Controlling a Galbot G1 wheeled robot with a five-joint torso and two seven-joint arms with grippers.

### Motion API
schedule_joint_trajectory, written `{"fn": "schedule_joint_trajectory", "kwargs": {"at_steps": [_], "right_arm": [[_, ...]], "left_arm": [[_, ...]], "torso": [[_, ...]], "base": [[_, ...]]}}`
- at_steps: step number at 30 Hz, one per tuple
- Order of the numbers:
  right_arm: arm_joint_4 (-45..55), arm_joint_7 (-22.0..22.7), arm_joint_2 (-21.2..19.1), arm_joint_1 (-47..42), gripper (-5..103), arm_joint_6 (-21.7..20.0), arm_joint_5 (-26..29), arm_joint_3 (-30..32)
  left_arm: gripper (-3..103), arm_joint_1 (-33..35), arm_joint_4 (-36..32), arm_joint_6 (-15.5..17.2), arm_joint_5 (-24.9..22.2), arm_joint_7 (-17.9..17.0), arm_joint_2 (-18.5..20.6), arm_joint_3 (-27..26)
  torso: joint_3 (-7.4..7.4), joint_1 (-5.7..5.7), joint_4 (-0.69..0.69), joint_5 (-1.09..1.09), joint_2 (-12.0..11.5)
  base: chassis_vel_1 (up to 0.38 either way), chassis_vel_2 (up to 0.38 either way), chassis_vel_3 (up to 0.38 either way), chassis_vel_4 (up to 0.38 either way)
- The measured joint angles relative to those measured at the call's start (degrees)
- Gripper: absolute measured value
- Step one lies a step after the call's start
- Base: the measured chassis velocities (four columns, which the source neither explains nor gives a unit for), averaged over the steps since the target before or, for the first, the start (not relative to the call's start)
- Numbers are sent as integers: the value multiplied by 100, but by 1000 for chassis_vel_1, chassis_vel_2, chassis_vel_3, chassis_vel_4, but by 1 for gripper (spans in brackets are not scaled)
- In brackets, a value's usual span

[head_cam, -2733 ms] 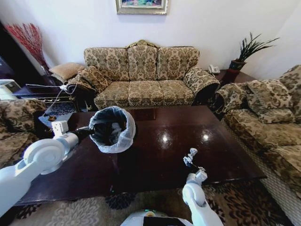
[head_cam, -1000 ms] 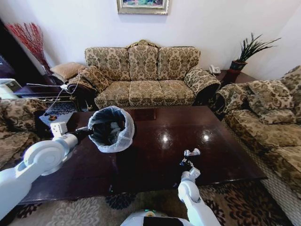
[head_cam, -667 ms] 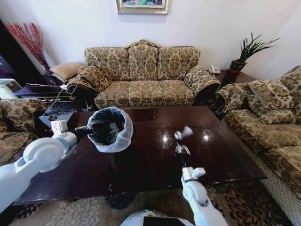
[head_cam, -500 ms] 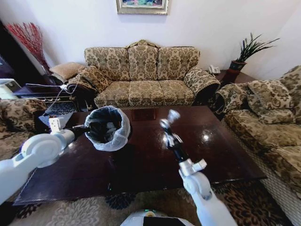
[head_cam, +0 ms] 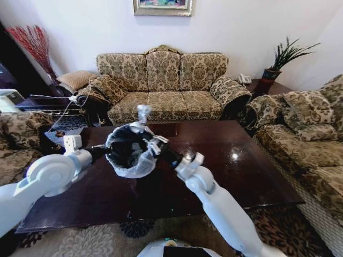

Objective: Move to the front of the table and place the trash on the table into the trash bin.

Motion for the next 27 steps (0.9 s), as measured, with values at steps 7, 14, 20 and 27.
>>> {"fn": "schedule_joint_trajectory", "kwargs": {"at_steps": [7, 14, 20, 27], "right_arm": [[138, 1, -86, -37, 35, -76, 1, -9], [286, -120, -255, -153, 56, -69, 70, 95], [396, -280, -353, -282, 78, -27, 72, 97], [806, 323, -309, -732, 99, 35, -123, 463]], "left_arm": [[0, 29, -13, 1, 6, -14, -50, -66], [0, 81, -60, 1, 46, -41, -156, -61], [0, 61, -69, -1, 50, -52, -188, -62], [0, 136, 31, 190, 42, -399, -493, -321]], "torso": [[-1, 0, -1, 1, 0], [-1, 0, -1, 0, 0], [-1, 0, -1, 1, 0], [-1, 0, -2, 1, 0]], "base": [[0, 0, 0, 0], [0, 0, 0, 0], [0, 0, 0, 0], [0, 0, 0, 0]]}}
